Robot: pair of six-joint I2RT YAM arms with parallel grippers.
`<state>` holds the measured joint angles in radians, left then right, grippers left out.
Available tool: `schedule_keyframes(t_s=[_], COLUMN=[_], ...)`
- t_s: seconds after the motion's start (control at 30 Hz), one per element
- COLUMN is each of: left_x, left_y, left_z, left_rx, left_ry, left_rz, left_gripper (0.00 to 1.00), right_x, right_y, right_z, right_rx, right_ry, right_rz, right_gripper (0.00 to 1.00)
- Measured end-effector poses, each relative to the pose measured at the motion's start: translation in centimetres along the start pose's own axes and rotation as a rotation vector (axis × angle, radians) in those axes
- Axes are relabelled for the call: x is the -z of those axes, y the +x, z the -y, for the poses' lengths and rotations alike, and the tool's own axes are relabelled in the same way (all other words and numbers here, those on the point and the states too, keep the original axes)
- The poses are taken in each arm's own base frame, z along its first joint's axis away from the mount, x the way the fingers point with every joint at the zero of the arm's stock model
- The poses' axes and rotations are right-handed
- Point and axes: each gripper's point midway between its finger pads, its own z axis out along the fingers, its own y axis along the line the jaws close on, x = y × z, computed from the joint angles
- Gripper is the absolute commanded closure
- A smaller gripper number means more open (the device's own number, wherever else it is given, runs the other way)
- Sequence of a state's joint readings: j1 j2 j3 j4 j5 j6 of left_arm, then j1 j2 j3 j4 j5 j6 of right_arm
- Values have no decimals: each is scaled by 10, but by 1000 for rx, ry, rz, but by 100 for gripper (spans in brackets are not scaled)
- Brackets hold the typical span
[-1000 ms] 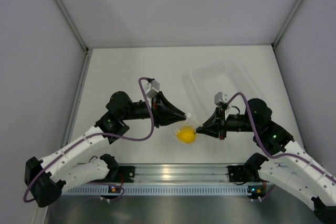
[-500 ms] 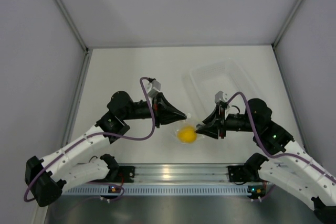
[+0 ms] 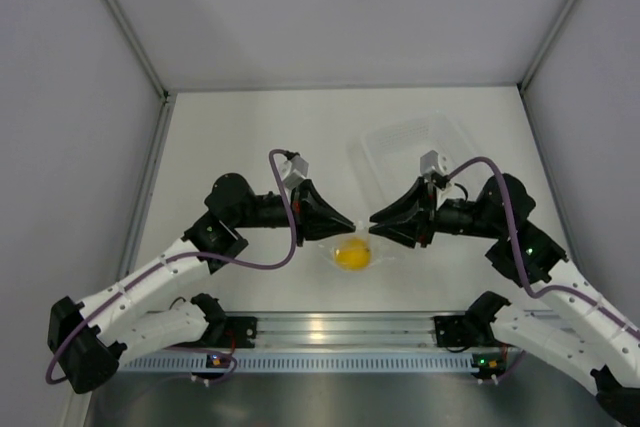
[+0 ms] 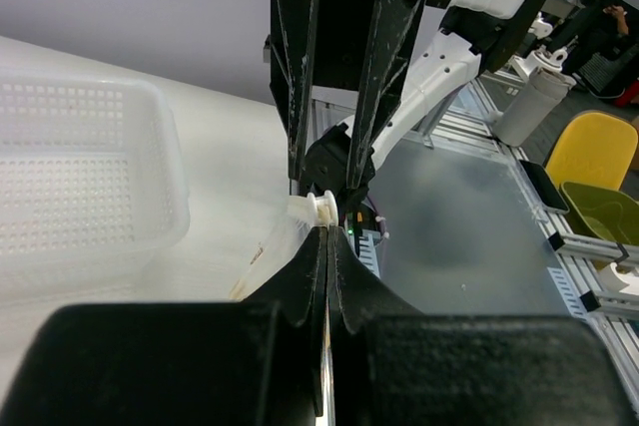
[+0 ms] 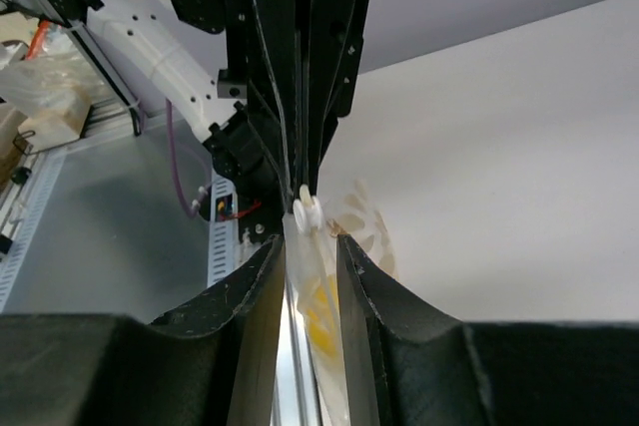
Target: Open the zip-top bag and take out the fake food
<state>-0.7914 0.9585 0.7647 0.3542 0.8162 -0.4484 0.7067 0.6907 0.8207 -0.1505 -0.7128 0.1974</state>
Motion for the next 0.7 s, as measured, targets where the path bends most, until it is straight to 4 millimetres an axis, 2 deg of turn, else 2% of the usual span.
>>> schedule_keyframes(t_s=[0.2,0.37,0.7], left_x=[0,0,-1], left_y=[1,2,1], left_z=[3,4,3], left_rx=[-2,-1,-2], left_ry=[15,19,11], left_rz=[-7,-9,-4], left_gripper=[100,100,100], right_x=[-12,-20,-21], right_y=[-19,-20,-19], right_z=[-4,-6,-15], right_rx=[-17,-45,-41], right_ry=[-56,-103,-152], right_rz=[45,45,40], right_gripper=[73,73,73])
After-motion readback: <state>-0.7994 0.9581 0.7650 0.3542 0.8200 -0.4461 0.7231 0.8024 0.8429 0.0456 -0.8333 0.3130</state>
